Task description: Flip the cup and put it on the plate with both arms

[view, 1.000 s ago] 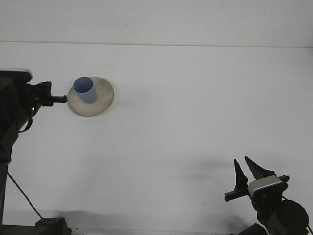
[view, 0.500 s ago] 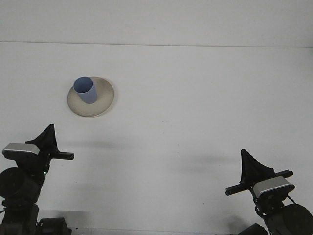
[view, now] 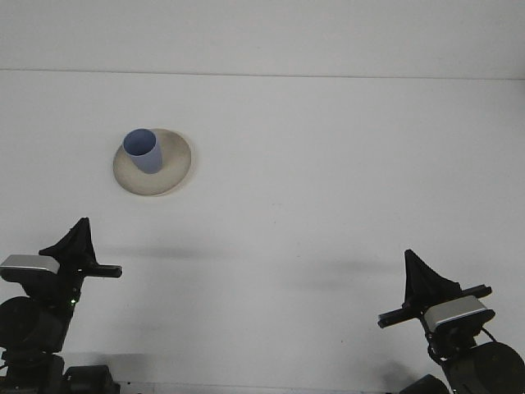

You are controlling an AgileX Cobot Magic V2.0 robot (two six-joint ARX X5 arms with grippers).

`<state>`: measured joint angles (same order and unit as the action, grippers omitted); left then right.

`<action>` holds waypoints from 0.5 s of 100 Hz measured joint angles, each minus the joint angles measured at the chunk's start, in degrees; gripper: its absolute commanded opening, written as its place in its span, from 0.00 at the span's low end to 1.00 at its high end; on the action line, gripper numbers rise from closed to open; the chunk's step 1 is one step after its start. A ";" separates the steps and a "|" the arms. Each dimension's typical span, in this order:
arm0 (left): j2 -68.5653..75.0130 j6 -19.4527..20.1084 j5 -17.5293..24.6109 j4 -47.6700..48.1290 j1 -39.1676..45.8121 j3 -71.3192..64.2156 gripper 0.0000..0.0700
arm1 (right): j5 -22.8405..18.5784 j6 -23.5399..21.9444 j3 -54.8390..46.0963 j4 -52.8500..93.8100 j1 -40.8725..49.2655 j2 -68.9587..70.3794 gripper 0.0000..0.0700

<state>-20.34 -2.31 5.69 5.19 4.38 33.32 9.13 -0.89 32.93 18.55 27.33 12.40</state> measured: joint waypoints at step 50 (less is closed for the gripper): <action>0.72 -0.42 -0.35 0.31 -0.28 -0.11 0.02 | 0.00 0.00 0.00 0.00 0.00 0.00 0.00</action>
<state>-19.62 -2.72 5.34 5.50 4.10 33.21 9.13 -0.89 32.93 18.55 27.33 12.40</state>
